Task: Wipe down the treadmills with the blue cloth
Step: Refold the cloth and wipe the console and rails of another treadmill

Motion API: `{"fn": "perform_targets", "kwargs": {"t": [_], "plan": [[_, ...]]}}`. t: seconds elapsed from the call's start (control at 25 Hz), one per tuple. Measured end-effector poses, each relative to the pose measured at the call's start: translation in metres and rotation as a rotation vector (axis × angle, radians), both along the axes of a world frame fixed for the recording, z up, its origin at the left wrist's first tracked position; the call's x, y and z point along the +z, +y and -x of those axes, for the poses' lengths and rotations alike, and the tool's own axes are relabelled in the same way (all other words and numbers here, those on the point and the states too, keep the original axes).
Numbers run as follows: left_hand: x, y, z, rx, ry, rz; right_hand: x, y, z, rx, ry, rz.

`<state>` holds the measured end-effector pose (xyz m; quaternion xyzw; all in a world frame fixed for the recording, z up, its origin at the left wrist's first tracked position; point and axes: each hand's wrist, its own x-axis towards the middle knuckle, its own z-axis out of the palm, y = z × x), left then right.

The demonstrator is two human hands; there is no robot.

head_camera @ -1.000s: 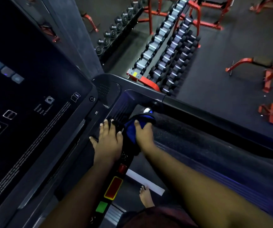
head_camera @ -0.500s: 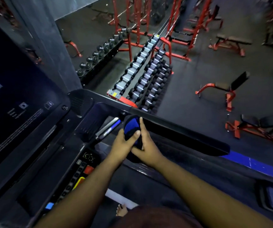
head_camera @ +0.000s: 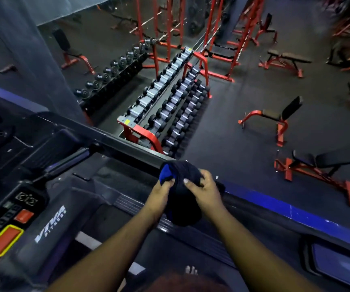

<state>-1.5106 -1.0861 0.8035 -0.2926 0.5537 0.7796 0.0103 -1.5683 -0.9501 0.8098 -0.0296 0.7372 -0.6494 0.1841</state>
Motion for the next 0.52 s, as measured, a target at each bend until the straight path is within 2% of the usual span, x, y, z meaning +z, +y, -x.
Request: {"fn": "perform_targets", "kwargs": {"t": [0.12, 0.24, 0.32, 0.4, 0.48, 0.52], "plan": [[-0.013, 0.047, 0.005, 0.171, -0.02, 0.163, 0.005, 0.049, 0.028, -0.109, 0.097, -0.082], [-0.031, 0.072, 0.012, 0.119, -0.096, 0.315, 0.001, 0.075, 0.057, -0.08, 0.318, -0.322], [-0.043, 0.071, 0.02, 0.011, -0.173, 0.467, -0.013, 0.074, 0.072, 0.08, 0.57, -0.66], [-0.05, 0.061, 0.02, -0.02, -0.231, 0.583, -0.038, 0.068, 0.068, 0.41, 0.674, -0.973], [-0.057, 0.042, 0.014, -0.068, -0.278, 0.701, -0.065, 0.069, 0.054, 0.646, 0.778, -1.169], [-0.06, 0.03, 0.011, -0.113, -0.293, 0.763, -0.077, 0.071, 0.051, 0.682, 0.846, -1.233]]}}
